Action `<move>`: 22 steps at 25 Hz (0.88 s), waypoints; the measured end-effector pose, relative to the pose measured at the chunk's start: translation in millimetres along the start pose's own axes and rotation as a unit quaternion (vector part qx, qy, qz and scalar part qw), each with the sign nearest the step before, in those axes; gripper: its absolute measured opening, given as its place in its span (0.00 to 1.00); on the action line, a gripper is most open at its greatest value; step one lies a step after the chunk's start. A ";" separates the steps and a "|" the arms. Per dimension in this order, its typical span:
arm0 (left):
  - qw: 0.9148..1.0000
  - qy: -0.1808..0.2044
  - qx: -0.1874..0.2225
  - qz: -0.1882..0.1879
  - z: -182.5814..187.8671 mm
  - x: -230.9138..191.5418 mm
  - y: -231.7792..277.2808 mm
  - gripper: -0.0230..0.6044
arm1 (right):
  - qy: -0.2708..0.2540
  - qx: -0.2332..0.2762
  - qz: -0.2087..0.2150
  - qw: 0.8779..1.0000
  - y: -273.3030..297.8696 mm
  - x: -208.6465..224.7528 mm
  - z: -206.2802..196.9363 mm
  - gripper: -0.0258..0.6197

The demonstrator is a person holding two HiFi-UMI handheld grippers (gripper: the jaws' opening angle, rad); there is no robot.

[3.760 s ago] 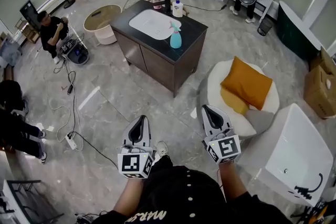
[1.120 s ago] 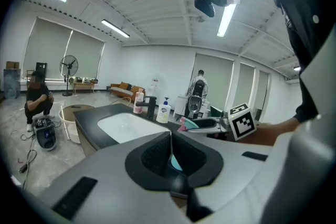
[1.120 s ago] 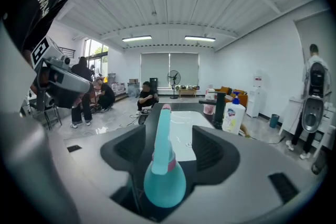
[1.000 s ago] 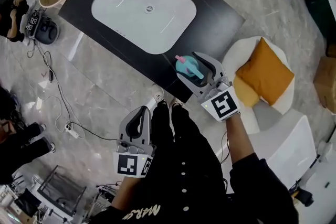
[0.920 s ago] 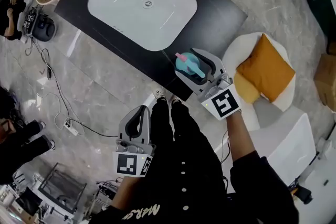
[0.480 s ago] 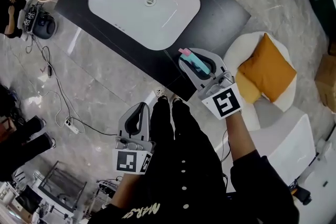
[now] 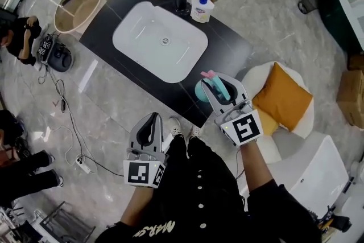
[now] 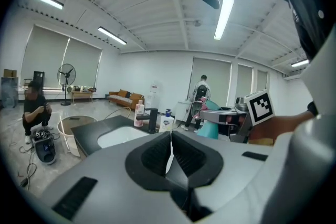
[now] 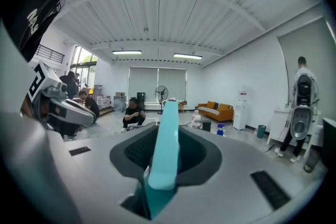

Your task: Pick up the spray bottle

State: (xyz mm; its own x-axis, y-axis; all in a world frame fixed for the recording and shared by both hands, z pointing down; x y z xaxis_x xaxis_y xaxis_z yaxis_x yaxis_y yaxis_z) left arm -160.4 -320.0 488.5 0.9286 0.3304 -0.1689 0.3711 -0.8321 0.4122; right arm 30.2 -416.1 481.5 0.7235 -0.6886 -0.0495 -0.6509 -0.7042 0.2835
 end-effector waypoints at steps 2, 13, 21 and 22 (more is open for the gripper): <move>1.000 0.007 0.013 -0.004 13.4 0.0 -0.9 0.06 | -0.004 0.008 -0.020 1.000 -12.0 1.1 13.4 0.19; 0.996 0.037 0.073 -0.025 70.3 3.3 7.0 0.06 | 0.017 0.024 -0.119 0.992 -84.0 14.8 51.5 0.19; 0.991 0.061 0.107 -0.044 100.1 11.4 12.6 0.06 | 0.031 0.048 -0.167 0.984 -118.4 31.7 55.8 0.19; 0.991 0.063 0.108 -0.045 101.8 12.3 13.4 0.06 | 0.031 0.049 -0.169 0.984 -120.0 32.9 55.9 0.18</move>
State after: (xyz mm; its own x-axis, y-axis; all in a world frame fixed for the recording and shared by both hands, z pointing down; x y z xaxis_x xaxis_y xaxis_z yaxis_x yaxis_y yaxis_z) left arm -144.4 -372.5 400.9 0.8901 0.4490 -0.0780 0.4553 -0.8685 0.1962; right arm 119.2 -363.9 392.3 0.9133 -0.4018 -0.0658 -0.3870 -0.9069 0.1665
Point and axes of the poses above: the fingertips, and each gripper's own axes: y forward along the fingers, x to its right, z out of its top, the point moved 5 cm from there along -y, backward along the fingers, and after that the axes turned 7 degrees about -x, right-handed, at the moved point
